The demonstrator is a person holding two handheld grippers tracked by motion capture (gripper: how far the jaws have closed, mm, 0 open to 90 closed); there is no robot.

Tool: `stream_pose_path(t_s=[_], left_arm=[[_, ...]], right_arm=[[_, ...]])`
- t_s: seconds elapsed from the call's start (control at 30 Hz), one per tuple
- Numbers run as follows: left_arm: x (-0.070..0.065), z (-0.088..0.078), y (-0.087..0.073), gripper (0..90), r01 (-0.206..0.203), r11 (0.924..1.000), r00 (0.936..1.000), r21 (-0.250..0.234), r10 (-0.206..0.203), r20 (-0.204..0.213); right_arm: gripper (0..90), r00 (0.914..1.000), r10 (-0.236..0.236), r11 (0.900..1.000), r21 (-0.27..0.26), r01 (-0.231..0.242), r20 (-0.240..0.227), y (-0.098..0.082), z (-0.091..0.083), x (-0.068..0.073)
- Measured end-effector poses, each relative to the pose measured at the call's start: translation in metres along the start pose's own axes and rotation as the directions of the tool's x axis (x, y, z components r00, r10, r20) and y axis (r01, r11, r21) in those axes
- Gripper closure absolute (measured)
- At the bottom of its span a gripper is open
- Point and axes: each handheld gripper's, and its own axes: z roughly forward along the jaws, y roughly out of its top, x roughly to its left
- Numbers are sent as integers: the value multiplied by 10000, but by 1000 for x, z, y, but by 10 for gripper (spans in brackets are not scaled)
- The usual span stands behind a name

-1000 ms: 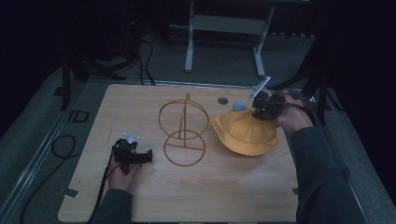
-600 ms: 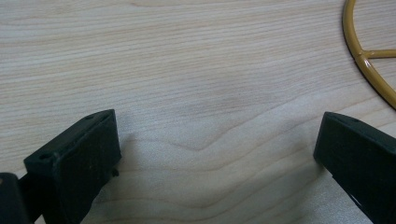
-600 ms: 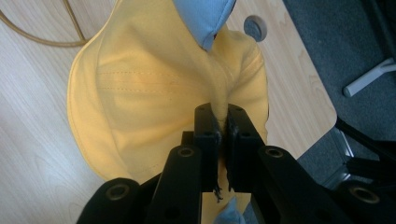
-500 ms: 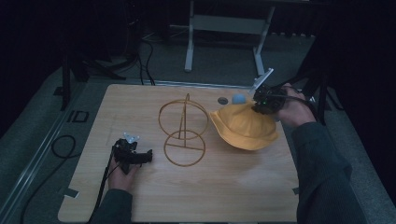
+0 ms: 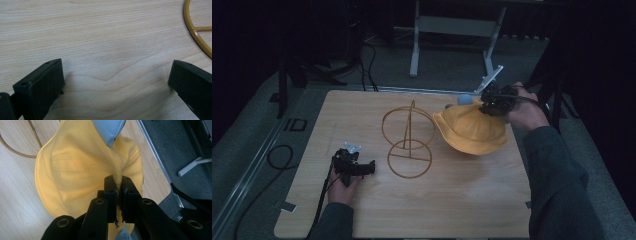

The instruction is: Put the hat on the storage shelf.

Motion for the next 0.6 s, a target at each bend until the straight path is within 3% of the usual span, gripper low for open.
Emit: stream_pose_path(t_s=[0.6], left_arm=[[0, 0, 0, 4, 33, 10000, 10000, -25, -33, -5]], right_arm=[[847, 9996, 207, 9958, -893, -188, 211, 2, -25, -7]])
